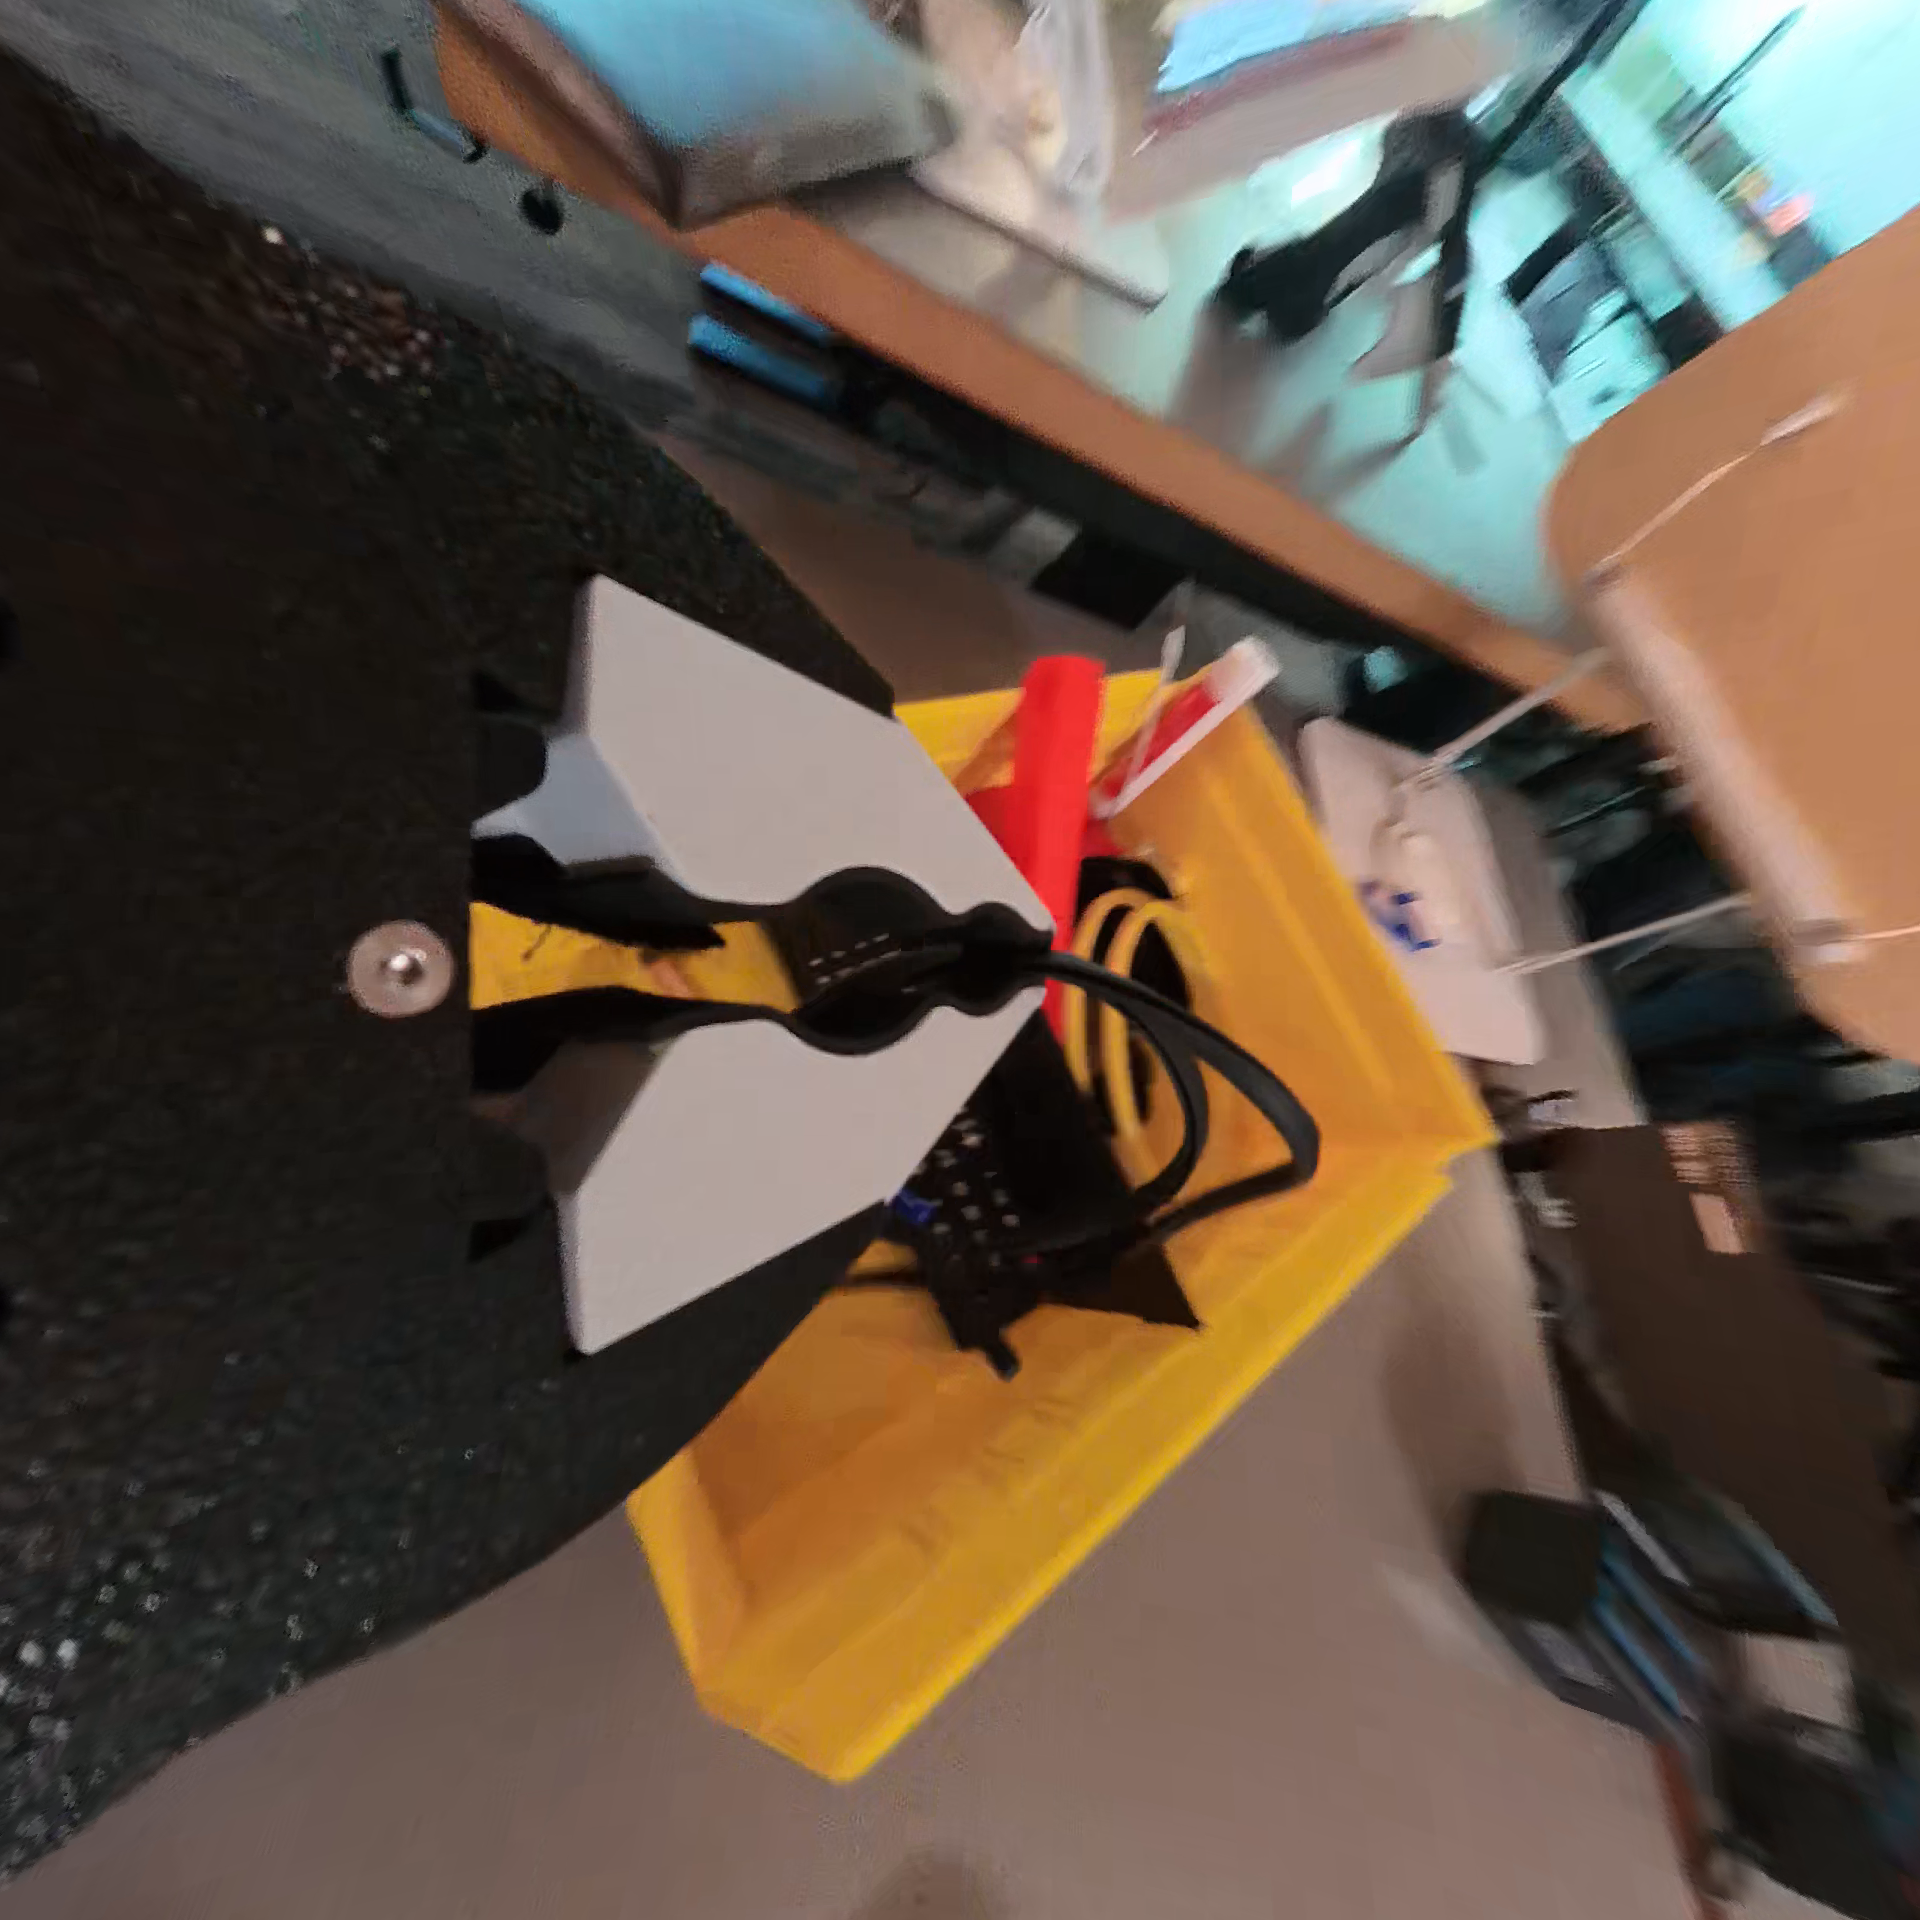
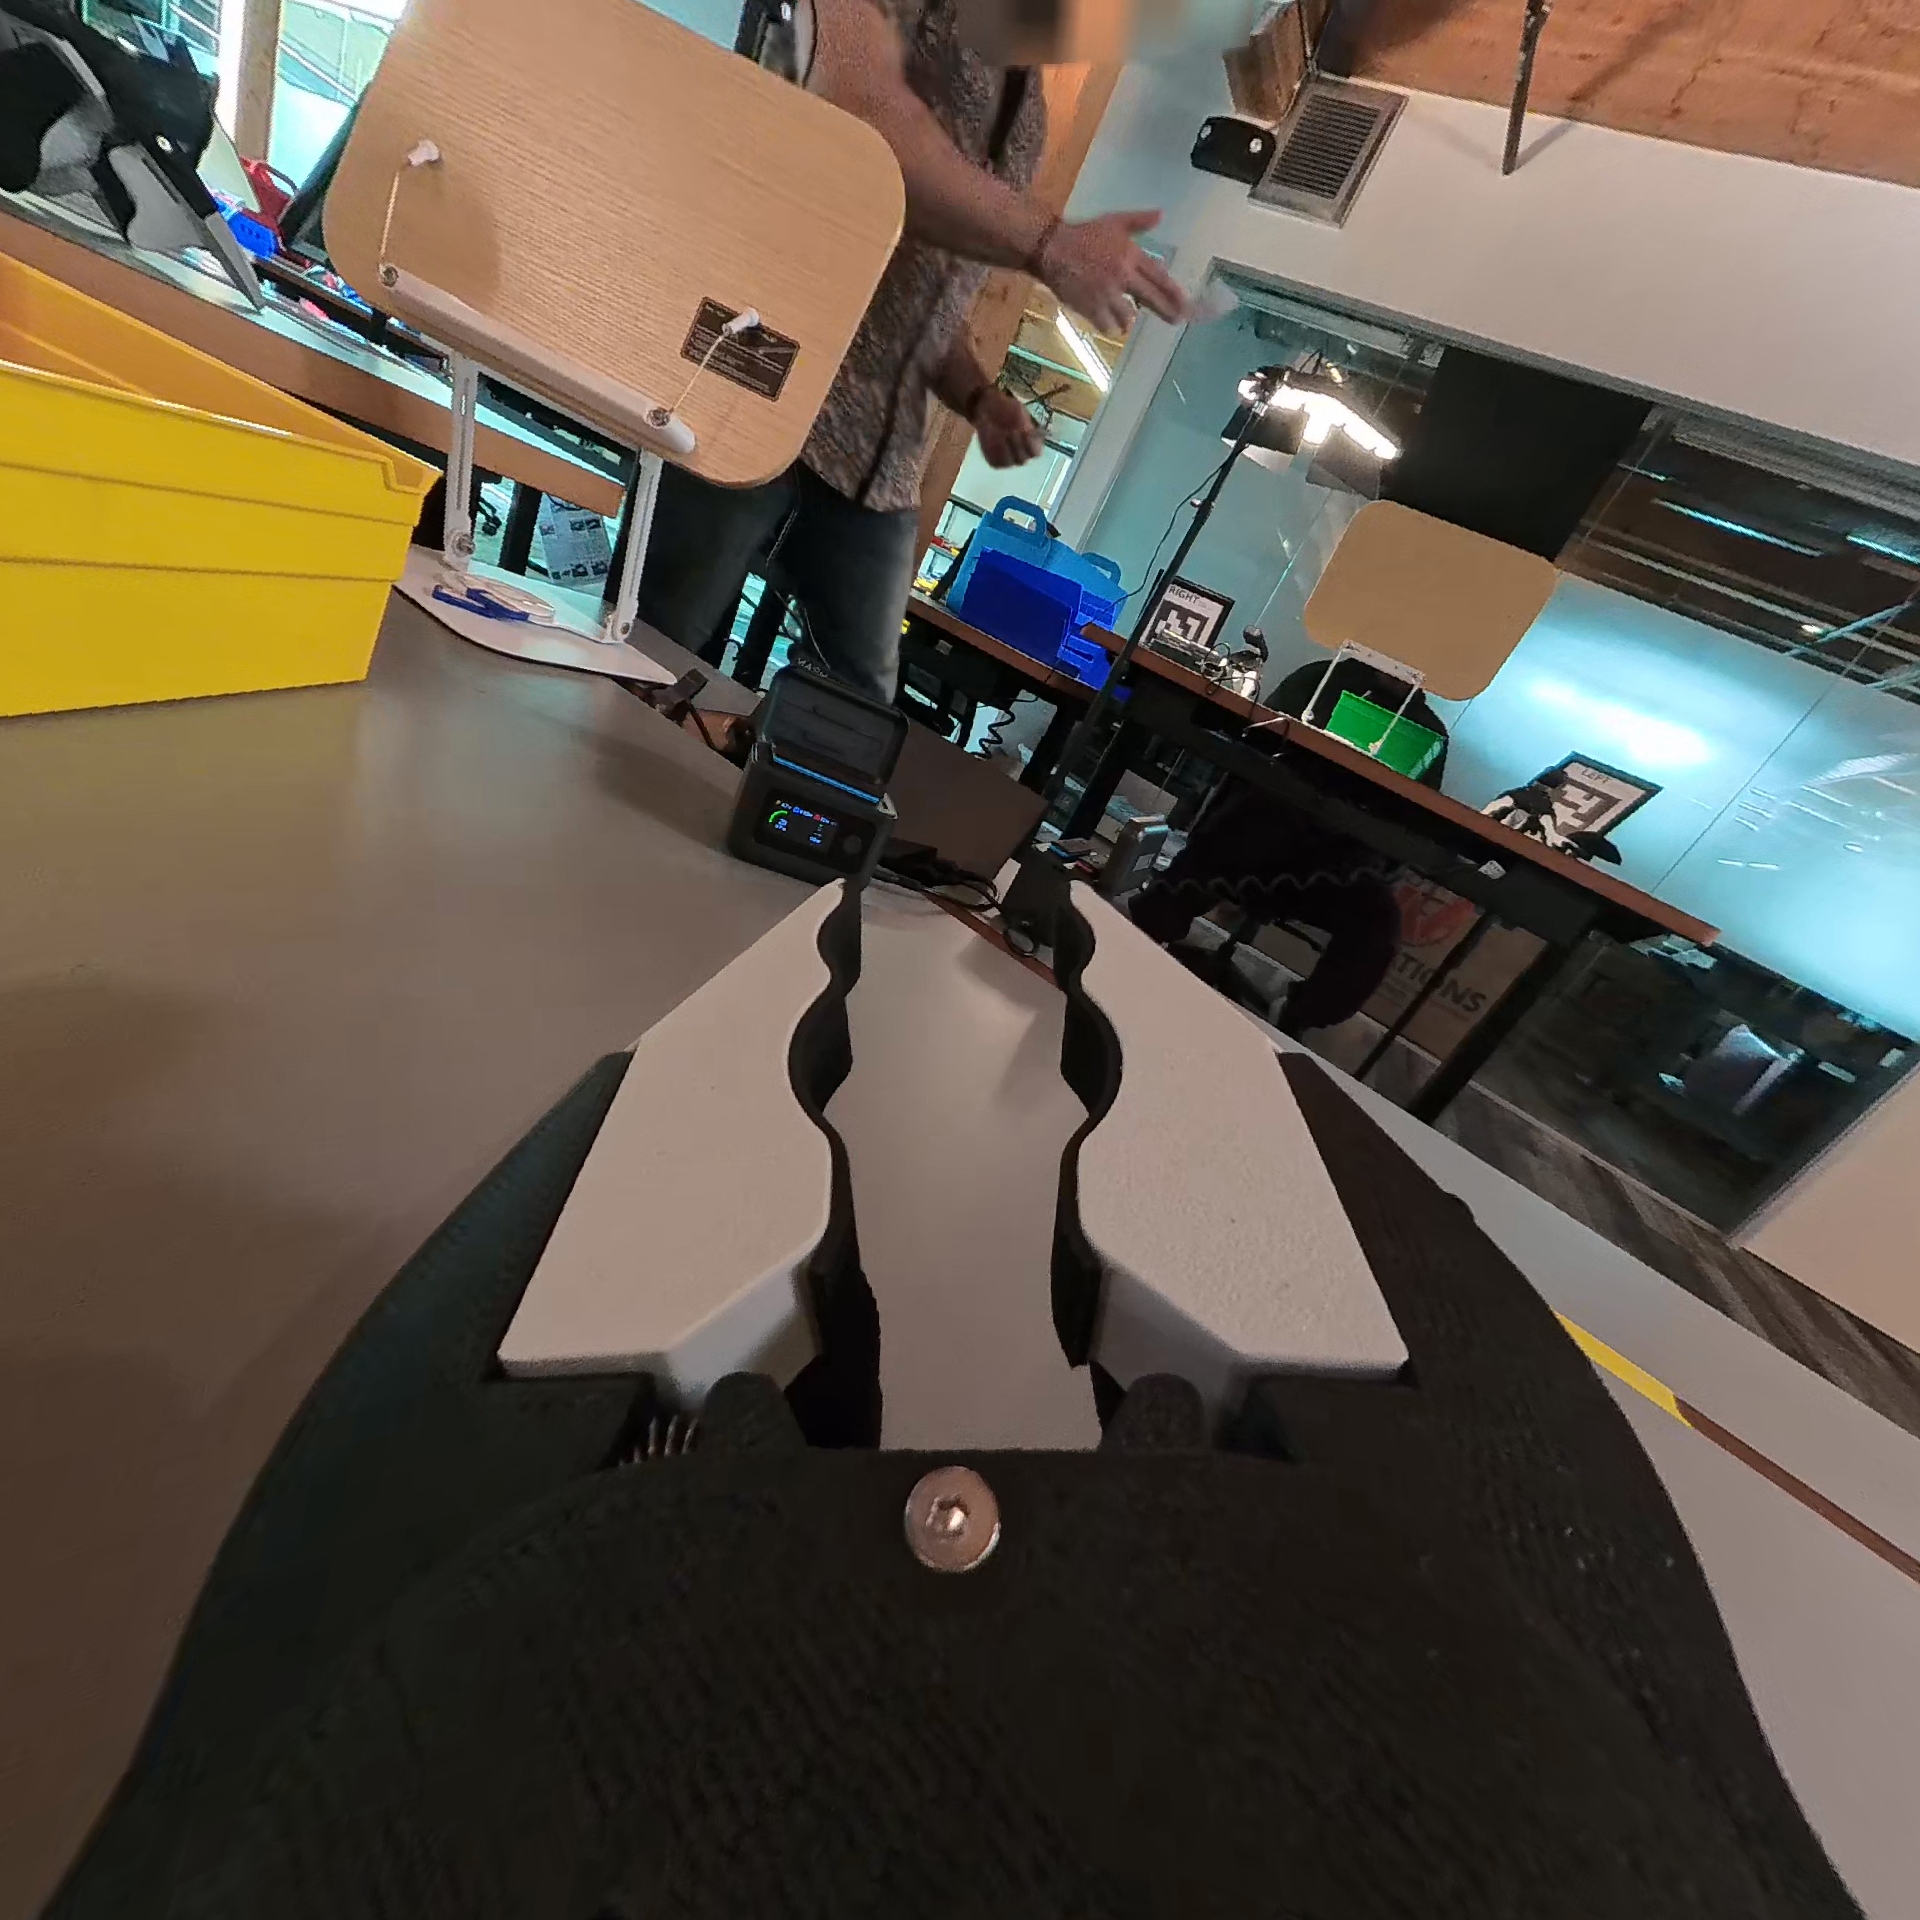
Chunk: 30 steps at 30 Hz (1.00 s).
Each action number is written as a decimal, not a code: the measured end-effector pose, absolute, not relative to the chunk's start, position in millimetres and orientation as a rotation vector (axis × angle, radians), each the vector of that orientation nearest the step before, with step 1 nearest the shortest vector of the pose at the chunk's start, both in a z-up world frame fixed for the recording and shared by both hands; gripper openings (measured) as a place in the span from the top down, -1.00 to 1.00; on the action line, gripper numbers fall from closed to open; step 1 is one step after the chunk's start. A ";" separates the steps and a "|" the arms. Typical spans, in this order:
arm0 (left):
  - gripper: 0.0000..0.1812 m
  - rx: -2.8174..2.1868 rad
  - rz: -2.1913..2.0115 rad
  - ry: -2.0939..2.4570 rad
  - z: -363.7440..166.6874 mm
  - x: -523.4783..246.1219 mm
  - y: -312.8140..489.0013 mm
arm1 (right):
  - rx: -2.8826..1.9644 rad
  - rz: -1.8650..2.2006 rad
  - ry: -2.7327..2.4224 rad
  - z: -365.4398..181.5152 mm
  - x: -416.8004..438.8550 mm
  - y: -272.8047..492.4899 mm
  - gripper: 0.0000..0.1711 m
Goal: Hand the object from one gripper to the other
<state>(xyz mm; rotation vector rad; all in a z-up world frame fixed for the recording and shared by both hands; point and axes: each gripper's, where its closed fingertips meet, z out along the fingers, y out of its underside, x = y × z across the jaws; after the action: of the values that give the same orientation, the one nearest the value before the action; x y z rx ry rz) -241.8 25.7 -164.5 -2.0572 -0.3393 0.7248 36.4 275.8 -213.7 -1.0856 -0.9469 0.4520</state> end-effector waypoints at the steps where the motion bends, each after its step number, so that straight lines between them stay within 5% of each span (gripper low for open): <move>1: 0.98 -1.999 0.753 -0.303 -150.3 -236.3 27.9 | -1.084 0.451 -0.944 -213.0 37.0 276.0 0.58; 9: 0.98 -1.549 0.715 -0.014 -48.7 -149.2 72.9 | -1.087 0.439 -0.876 -204.8 49.5 285.6 0.59; 15: 0.98 -1.381 0.447 0.157 -27.8 -69.0 135.1 | -1.099 0.419 -0.816 -199.6 64.1 299.3 0.59; 30: 0.99 -1.105 -0.714 0.000 -141.7 -24.6 262.5 | -1.144 0.605 -0.682 -192.2 91.7 325.6 0.56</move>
<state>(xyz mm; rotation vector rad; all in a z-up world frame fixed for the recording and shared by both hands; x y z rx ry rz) -24.6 262.5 -141.7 -1.1054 -0.0002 -0.7136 91.7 325.6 -192.2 -1.1436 -0.6824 0.6051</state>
